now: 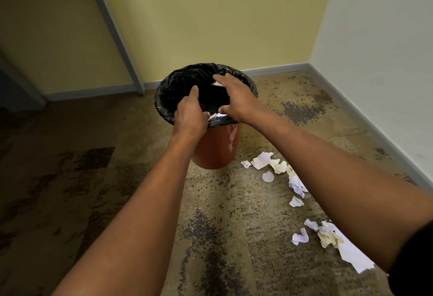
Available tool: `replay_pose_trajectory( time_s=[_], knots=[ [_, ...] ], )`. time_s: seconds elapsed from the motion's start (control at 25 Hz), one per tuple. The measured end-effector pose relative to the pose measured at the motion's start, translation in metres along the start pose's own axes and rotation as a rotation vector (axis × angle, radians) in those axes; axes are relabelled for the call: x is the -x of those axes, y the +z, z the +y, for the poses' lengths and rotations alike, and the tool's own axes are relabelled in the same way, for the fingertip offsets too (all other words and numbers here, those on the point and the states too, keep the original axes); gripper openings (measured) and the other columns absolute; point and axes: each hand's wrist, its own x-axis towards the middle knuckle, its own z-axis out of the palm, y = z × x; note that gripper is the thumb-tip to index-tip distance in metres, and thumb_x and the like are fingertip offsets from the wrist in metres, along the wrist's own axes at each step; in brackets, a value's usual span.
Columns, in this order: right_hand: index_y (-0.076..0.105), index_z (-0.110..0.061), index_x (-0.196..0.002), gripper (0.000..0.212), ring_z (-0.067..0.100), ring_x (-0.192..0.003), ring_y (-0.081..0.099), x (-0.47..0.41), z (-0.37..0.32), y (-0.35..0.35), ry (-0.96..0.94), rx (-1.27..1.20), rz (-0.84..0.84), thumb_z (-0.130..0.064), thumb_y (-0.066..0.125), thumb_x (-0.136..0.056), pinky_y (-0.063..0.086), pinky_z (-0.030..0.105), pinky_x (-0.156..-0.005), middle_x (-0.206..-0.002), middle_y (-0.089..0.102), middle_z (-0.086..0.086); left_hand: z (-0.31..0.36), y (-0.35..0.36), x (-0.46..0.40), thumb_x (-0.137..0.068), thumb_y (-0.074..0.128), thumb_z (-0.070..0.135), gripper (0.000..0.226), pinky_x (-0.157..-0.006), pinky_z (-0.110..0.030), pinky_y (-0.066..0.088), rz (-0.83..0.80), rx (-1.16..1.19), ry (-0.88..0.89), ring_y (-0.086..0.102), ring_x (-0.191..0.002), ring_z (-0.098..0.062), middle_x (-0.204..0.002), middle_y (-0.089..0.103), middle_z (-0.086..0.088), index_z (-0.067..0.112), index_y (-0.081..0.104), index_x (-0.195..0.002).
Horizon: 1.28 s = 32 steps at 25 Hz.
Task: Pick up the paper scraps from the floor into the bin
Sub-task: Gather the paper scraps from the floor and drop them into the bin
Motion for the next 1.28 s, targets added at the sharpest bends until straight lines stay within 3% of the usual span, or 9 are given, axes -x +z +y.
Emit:
replay_pose_trajectory(
  time_s=[0.12,0.28,0.52,0.6,0.68,0.8,0.96,1.12,1.28],
  knots=[
    [0.026,-0.024,-0.152,0.088,0.023,-0.148,0.019,-0.002,-0.001,0.000,-0.023,0.005,-0.004,-0.006,0.073,-0.080,0.025,0.032,-0.115,-0.160,0.022,0.008,-0.001,-0.001,0.001,-0.091,0.071,0.014,0.079,-0.100,-0.040,0.043,0.010,-0.008,0.027,0.049,-0.130,-0.030,-0.142,0.050,-0.011,0.019,0.026,-0.156],
    [0.039,-0.018,-0.146,0.072,0.021,-0.138,0.040,-0.001,-0.002,-0.007,-0.034,-0.005,0.071,-0.005,0.070,-0.082,0.032,0.028,-0.112,-0.149,0.044,0.005,0.005,-0.003,0.003,-0.091,0.069,0.013,0.075,-0.103,-0.039,0.043,0.023,0.011,0.096,0.050,-0.131,-0.028,-0.144,0.049,-0.008,0.021,0.030,-0.155],
    [0.063,-0.015,-0.120,0.041,0.015,-0.108,0.063,0.033,0.023,-0.041,-0.120,-0.038,0.226,-0.003,0.069,-0.081,0.049,0.026,-0.096,-0.118,0.068,0.002,0.043,0.028,0.025,-0.092,0.063,0.008,0.048,-0.088,-0.045,0.053,0.135,0.092,0.411,0.059,-0.108,-0.025,-0.121,0.059,-0.006,0.017,0.054,-0.138],
    [0.065,-0.014,-0.116,0.037,0.013,-0.098,0.064,0.055,0.048,-0.053,-0.109,-0.006,0.243,-0.004,0.070,-0.081,0.051,0.026,-0.090,-0.112,0.070,0.002,0.055,0.054,0.037,-0.092,0.059,0.005,0.041,-0.084,-0.046,0.053,0.104,0.091,0.490,0.058,-0.104,-0.025,-0.114,0.060,-0.007,0.016,0.060,-0.131],
    [0.065,-0.015,-0.117,0.036,0.011,-0.096,0.063,0.078,0.080,-0.062,-0.030,0.032,0.217,-0.007,0.072,-0.082,0.051,0.027,-0.088,-0.112,0.070,0.002,0.060,0.084,0.046,-0.089,0.058,0.003,0.046,-0.092,-0.047,0.051,-0.003,0.060,0.491,0.058,-0.110,-0.026,-0.120,0.058,-0.005,0.020,0.059,-0.131],
    [0.063,-0.013,-0.121,0.043,0.017,-0.103,0.062,0.110,0.137,-0.065,0.122,0.114,0.117,-0.008,0.074,-0.080,0.050,0.032,-0.092,-0.117,0.068,0.005,0.058,0.130,0.056,-0.090,0.060,0.008,0.051,-0.105,-0.043,0.042,-0.234,-0.043,0.400,0.053,-0.123,-0.027,-0.135,0.051,-0.005,0.021,0.051,-0.138],
    [0.054,-0.015,-0.130,0.060,0.024,-0.118,0.057,0.139,0.198,-0.045,0.284,0.201,-0.116,-0.012,0.079,-0.076,0.045,0.036,-0.100,-0.130,0.060,0.009,0.031,0.176,0.051,-0.088,0.070,0.019,0.061,-0.094,-0.040,0.047,-0.480,-0.260,0.280,0.054,-0.123,-0.036,-0.140,0.045,-0.014,0.018,0.043,-0.143],
    [0.038,-0.015,-0.145,0.084,0.031,-0.130,0.044,0.141,0.233,-0.008,0.303,0.292,-0.372,-0.019,0.082,-0.074,0.037,0.037,-0.105,-0.144,0.045,0.014,0.003,0.216,0.035,-0.084,0.075,0.026,0.078,-0.099,-0.042,0.048,-0.629,-0.357,0.262,0.052,-0.126,-0.038,-0.145,0.041,-0.017,0.021,0.034,-0.150],
    [0.024,-0.019,-0.150,0.105,0.038,-0.133,0.038,0.121,0.257,0.031,0.290,0.371,-0.470,-0.031,0.087,-0.067,0.036,0.044,-0.109,-0.149,0.035,0.016,-0.016,0.256,0.019,-0.085,0.072,0.022,0.086,-0.099,-0.043,0.048,-0.677,-0.454,0.280,0.053,-0.125,-0.039,-0.146,0.038,-0.017,0.029,0.022,-0.155]
  ],
)
